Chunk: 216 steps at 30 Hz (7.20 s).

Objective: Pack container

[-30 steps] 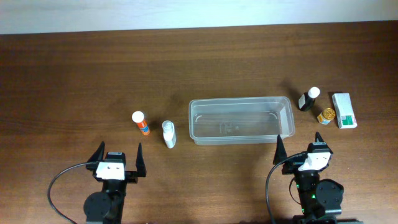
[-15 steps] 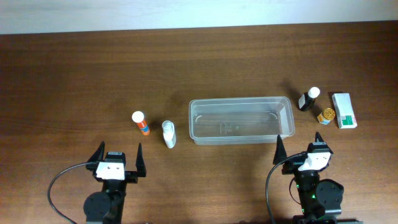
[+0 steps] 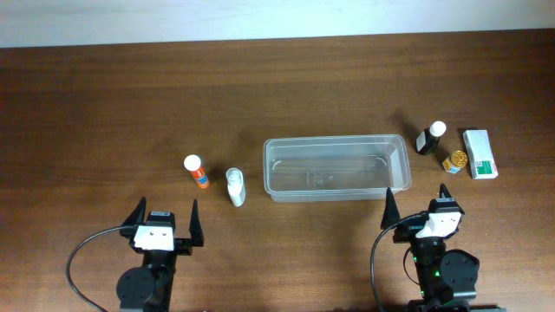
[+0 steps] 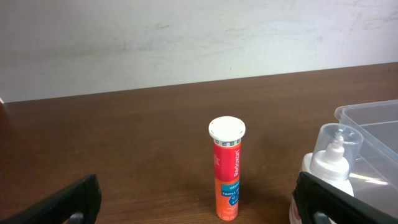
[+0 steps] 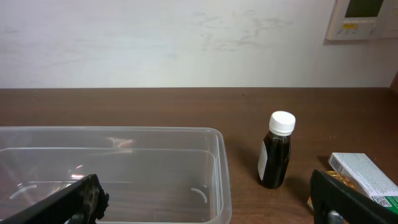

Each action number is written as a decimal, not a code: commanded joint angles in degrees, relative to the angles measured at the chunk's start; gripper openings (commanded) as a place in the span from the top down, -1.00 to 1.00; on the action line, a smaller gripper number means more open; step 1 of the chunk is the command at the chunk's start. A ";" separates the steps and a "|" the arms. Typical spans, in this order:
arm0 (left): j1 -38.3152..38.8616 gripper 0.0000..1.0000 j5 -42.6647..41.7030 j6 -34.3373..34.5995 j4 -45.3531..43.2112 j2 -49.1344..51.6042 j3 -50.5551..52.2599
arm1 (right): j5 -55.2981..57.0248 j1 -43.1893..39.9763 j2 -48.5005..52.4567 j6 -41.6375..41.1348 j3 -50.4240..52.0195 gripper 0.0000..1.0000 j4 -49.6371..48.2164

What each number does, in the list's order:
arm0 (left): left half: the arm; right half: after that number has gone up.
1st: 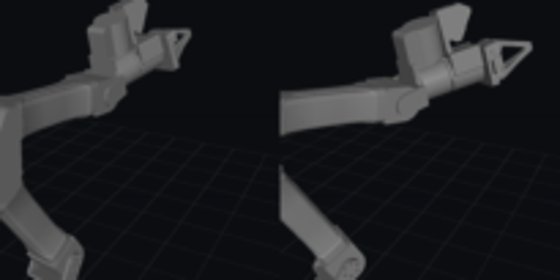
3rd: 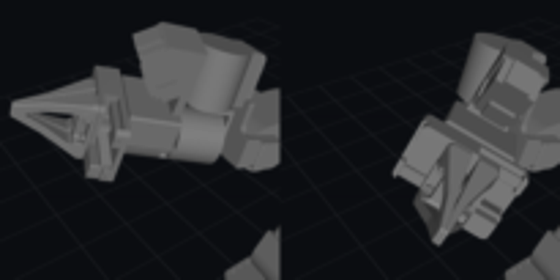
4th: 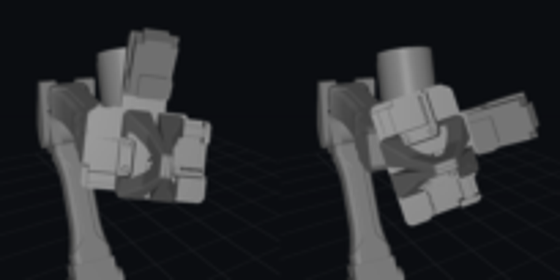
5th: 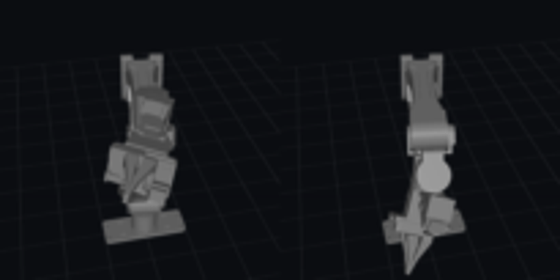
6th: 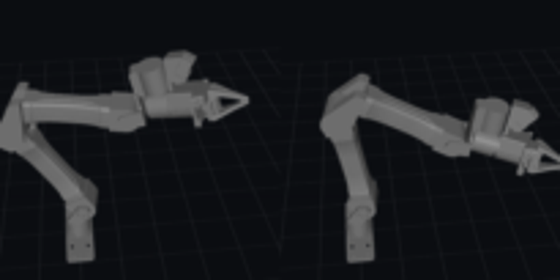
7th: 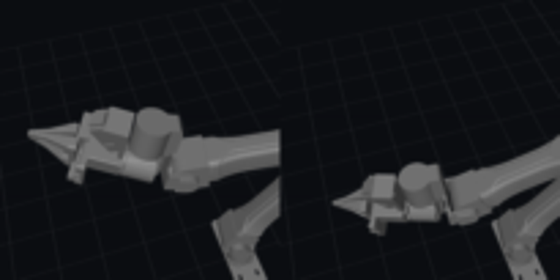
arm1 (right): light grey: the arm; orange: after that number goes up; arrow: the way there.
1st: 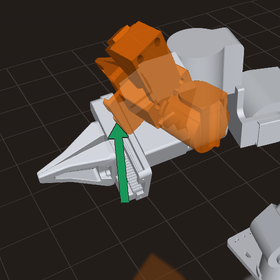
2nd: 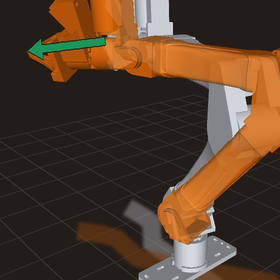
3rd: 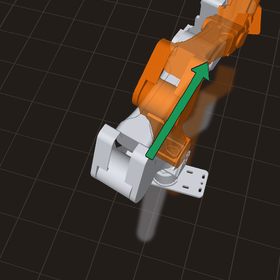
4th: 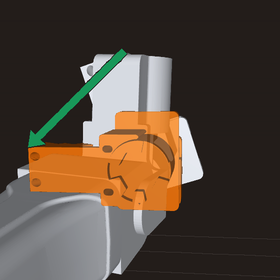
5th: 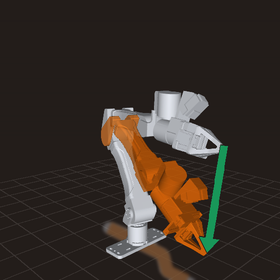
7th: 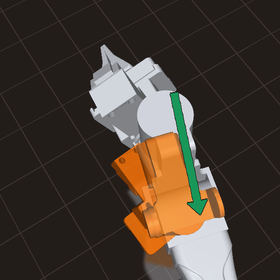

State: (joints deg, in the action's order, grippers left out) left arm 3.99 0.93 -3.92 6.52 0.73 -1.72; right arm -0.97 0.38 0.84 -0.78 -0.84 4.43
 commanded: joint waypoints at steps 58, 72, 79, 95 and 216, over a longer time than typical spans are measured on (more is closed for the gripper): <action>-0.42 -0.99 0.20 -0.90 -0.02 -0.44 0.28 | -9.25 -20.65 86.27 8.94 -102.25 -0.97 63.89; -0.42 -0.99 0.20 -0.90 -0.02 -0.44 0.28 | -9.81 -19.21 107.23 16.63 -102.25 -0.97 62.60; -0.42 -0.99 0.20 -0.90 -0.02 -0.44 0.28 | -8.50 -16.46 113.68 16.65 -102.18 -0.97 62.49; -0.42 -0.99 0.20 -0.90 -0.02 -0.44 0.28 | -6.93 -16.20 120.26 18.40 -101.90 -0.75 58.82; -0.42 -0.99 0.20 -0.90 -0.02 -0.44 0.28 | 1.73 4.98 102.07 -5.73 -84.08 0.48 58.97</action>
State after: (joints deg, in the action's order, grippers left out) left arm 3.99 0.93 -3.92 6.50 0.73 -1.69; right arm -1.48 5.82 103.35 -6.04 -86.11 64.77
